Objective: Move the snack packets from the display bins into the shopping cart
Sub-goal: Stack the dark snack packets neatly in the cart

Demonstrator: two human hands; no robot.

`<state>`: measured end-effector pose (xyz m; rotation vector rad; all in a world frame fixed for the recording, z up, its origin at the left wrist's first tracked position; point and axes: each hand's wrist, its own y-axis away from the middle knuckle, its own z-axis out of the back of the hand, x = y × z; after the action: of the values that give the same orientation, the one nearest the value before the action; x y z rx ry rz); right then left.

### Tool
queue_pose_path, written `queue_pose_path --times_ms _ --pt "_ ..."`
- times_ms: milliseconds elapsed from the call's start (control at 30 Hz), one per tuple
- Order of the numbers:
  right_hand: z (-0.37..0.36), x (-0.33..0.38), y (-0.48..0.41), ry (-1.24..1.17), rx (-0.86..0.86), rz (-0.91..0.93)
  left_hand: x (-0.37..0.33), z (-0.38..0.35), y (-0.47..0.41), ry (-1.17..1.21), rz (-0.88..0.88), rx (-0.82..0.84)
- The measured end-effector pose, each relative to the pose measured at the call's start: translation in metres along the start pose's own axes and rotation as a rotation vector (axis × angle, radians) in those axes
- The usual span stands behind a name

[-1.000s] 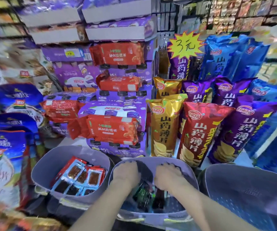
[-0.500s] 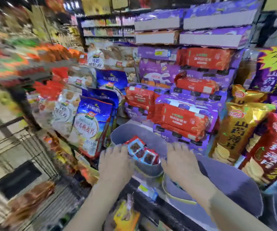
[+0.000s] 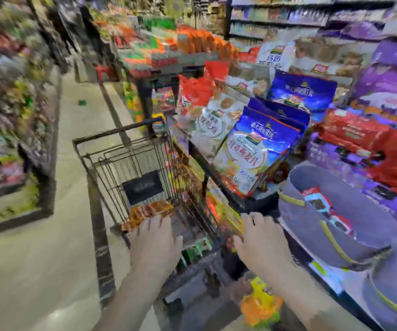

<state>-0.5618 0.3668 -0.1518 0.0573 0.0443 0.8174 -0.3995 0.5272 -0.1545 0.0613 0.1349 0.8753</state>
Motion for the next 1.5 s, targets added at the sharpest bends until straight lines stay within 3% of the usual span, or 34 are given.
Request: queue_pose_path --times_ms 300,800,1067,1300,1500 --pt "-0.036 0.091 -0.059 0.029 0.141 0.255 0.092 -0.04 -0.012 0.092 0.293 0.067" --pt "-0.166 0.116 -0.21 0.012 0.478 0.492 0.092 -0.148 -0.098 0.195 0.581 0.224" --pt "-0.273 0.115 -0.263 -0.092 0.738 0.329 0.113 -0.254 -0.133 0.576 0.938 0.169" --pt "-0.358 0.131 -0.273 -0.118 0.883 0.116 0.116 -0.321 -0.149 0.748 1.06 -0.043" --pt "-0.407 0.128 -0.28 -0.183 0.91 -0.012 0.118 -0.335 -0.15 0.775 1.125 -0.068"
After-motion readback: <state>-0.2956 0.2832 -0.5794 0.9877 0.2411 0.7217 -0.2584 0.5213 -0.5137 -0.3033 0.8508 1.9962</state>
